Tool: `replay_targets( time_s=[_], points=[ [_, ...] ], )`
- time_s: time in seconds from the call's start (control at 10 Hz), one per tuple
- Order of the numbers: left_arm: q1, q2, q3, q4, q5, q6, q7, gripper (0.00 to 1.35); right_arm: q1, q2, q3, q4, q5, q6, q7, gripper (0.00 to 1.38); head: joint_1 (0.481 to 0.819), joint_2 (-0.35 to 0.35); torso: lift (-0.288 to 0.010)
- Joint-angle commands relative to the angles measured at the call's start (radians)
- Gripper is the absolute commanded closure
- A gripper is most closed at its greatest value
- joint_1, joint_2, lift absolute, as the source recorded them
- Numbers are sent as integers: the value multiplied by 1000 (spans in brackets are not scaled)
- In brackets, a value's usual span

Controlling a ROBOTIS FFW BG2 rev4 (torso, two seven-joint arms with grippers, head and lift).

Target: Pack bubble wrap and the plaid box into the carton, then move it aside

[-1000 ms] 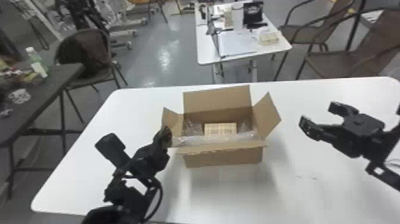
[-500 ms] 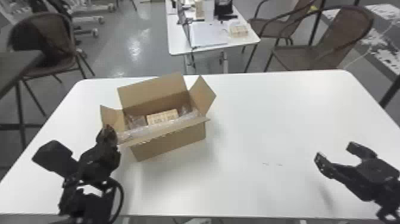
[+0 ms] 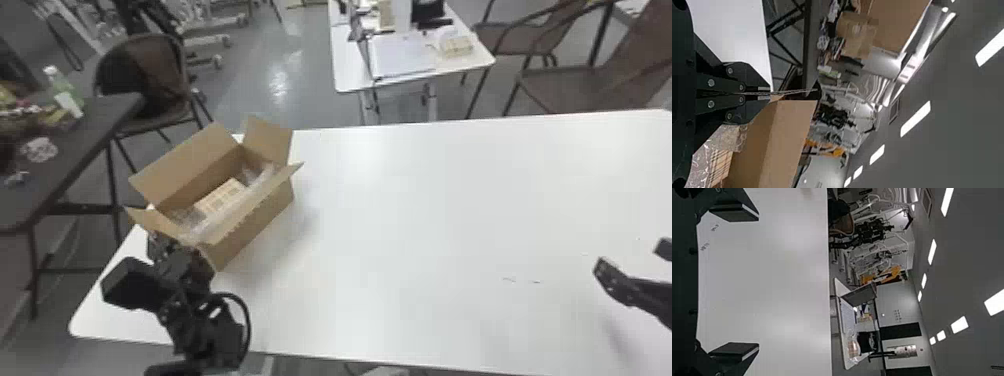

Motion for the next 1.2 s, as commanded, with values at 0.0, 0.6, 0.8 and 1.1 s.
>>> replay_targets(
  time_s=[0.0,0.6,0.8,1.1],
  points=[
    [-44,0,34,68,-18,-45,60,1211,-15,2,14,11,2,7,5,134,695,309,-166],
    [-118,3,17,170,18,-195,298,749,-52,2,43,34,17,27,23,136,695,350,-166],
    [-59,55,-57,107,19,-252,286,41,-49,2,43,21,25,27,23,136,695,350,-166],
    [178,157,-186,-198,-124,-187,264,219,9,2,-1,-45,62,15,6,133,695,350,-166]
  ],
)
